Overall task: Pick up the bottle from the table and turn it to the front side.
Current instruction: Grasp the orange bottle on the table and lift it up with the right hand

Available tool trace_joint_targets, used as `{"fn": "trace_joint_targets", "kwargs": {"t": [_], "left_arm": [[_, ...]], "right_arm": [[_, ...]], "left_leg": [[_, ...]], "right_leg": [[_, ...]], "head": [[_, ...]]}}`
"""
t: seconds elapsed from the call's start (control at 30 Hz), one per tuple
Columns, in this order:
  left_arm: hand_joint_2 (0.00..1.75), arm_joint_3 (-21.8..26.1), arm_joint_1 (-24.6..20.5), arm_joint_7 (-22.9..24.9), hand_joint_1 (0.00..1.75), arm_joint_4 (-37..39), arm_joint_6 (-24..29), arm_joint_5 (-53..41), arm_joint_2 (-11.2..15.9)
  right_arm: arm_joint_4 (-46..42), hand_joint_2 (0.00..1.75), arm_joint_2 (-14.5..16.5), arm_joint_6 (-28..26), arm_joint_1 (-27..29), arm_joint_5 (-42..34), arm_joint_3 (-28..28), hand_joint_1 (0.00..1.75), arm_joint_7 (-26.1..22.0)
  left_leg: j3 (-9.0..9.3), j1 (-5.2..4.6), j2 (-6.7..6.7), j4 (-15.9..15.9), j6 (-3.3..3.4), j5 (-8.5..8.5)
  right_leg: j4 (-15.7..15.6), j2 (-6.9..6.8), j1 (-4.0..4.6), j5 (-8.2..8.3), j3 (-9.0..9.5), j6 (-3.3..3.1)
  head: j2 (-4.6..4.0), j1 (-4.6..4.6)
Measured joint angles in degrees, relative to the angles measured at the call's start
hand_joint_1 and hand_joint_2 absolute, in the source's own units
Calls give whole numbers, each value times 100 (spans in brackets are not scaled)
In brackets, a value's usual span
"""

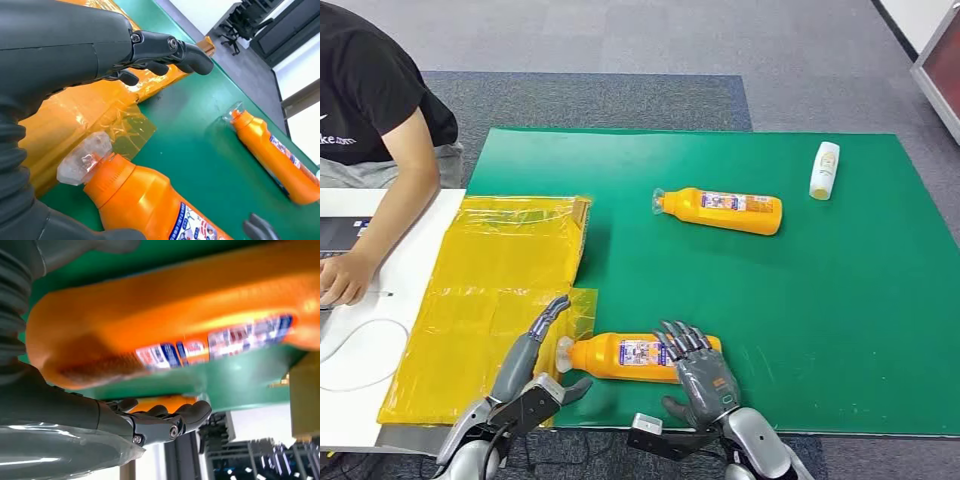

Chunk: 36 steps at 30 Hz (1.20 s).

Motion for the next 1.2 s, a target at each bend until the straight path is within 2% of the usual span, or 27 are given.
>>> {"fn": "trace_joint_targets", "kwargs": {"t": [0.2, 0.43, 0.73, 0.9, 1.03, 1.17, 1.2], "left_arm": [[175, 1, 7, -8, 0, 48, 1, 2, -2], [175, 22, 48, -7, 0, 64, 37, 22, -4], [175, 37, 232, 61, 0, 63, 215, 68, -22], [175, 38, 318, 248, 0, 22, 343, 72, -35], [175, 50, 379, 327, 0, -25, 417, 72, -35], [175, 71, 413, 359, 0, -56, 469, 71, -35], [175, 74, 414, 361, 0, -58, 472, 70, -35]], "right_arm": [[124, 175, -61, 315, -208, 9, 172, 0, 119], [214, 175, -67, 1012, -567, -166, 377, 0, 383], [253, 175, -64, 1374, -786, -125, 488, 0, 1179], [352, 175, -44, 2064, -1041, 9, 535, 0, 1783], [486, 175, 20, 2361, -1227, 70, 593, 0, 2023], [661, 175, 84, 2451, -1372, 204, 607, 175, 2120], [716, 175, 92, 2490, -1413, 206, 607, 175, 2103]], "left_leg": [[2, 0, 1, 0, -1, 0], [10, 0, 1, 0, -1, 1], [23, 0, 1, 0, 3, 5], [47, 0, 1, 0, 4, 4], [72, 0, 1, -1, 5, -2], [79, 0, 1, -1, 4, -16], [81, 0, 1, -1, 3, -20]], "right_leg": [[0, 0, 1, 0, 1, 0], [0, 1, 1, 4, 7, -2], [-1, 0, 0, 7, 24, 0], [-3, 0, 0, 7, 45, 0], [-5, 0, 1, 1, 69, -3], [-8, 0, 2, -13, 71, -17], [-8, 1, 2, -13, 70, -15]], "head": [[0, 2], [0, 1], [0, 1], [0, 2], [0, 1], [0, 2], [0, 2]]}}
